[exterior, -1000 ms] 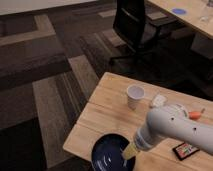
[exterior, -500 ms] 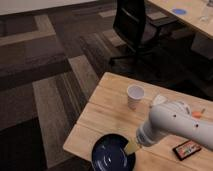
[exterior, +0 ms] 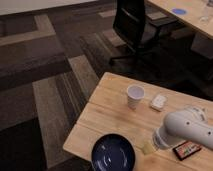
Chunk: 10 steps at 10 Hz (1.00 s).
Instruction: Push the ceramic bowl across the table
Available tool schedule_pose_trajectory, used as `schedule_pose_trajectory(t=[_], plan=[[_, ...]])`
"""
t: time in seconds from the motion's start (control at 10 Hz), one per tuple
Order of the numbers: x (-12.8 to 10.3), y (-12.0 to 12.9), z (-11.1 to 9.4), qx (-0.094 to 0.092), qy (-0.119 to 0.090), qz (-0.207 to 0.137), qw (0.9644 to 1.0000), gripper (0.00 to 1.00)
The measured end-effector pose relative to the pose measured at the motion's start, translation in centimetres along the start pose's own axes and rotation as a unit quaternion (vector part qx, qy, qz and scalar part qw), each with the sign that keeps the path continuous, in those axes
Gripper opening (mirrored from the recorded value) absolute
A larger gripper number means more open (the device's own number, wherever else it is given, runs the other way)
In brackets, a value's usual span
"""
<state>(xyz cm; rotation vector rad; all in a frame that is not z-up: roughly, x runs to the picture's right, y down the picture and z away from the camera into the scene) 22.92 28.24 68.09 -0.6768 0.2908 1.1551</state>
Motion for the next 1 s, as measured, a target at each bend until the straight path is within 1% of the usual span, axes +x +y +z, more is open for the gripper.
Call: schedule_pose_trajectory(t=[0.1, 0.2, 0.3, 0.4, 0.5, 0.6, 0.7, 0.8, 0.9, 1.0], plan=[[-0.3, 0.5, 1.4, -0.007, 0.005, -0.009, 0.9999, 0.65], [-0.6, 1.0, 2.1, -0.01, 0.01, -0.018, 0.9997, 0.65], [-1.8, 2.8, 3.0, -0.021, 0.017, -0.057, 0.998, 0.65], [-3.0, 5.1, 3.3, -0.038, 0.018, -0.094, 0.9947, 0.65], [-6.7, 11.5, 2.3, -0.069, 0.019, -0.208, 0.9755, 0.65], [-8.3, 13.8, 1.5, -0.07, 0.022, -0.257, 0.9637, 0.65], [-11.6, 18.1, -0.3, -0.06, 0.028, -0.346, 0.9357, 0.65], [-13.9, 21.0, -1.4, -0.055, 0.026, -0.398, 0.9156, 0.65], [-15.9, 22.9, -2.2, -0.05, 0.025, -0.43, 0.9011, 0.65], [-16.7, 23.0, -2.5, -0.051, 0.021, -0.43, 0.9012, 0.65]])
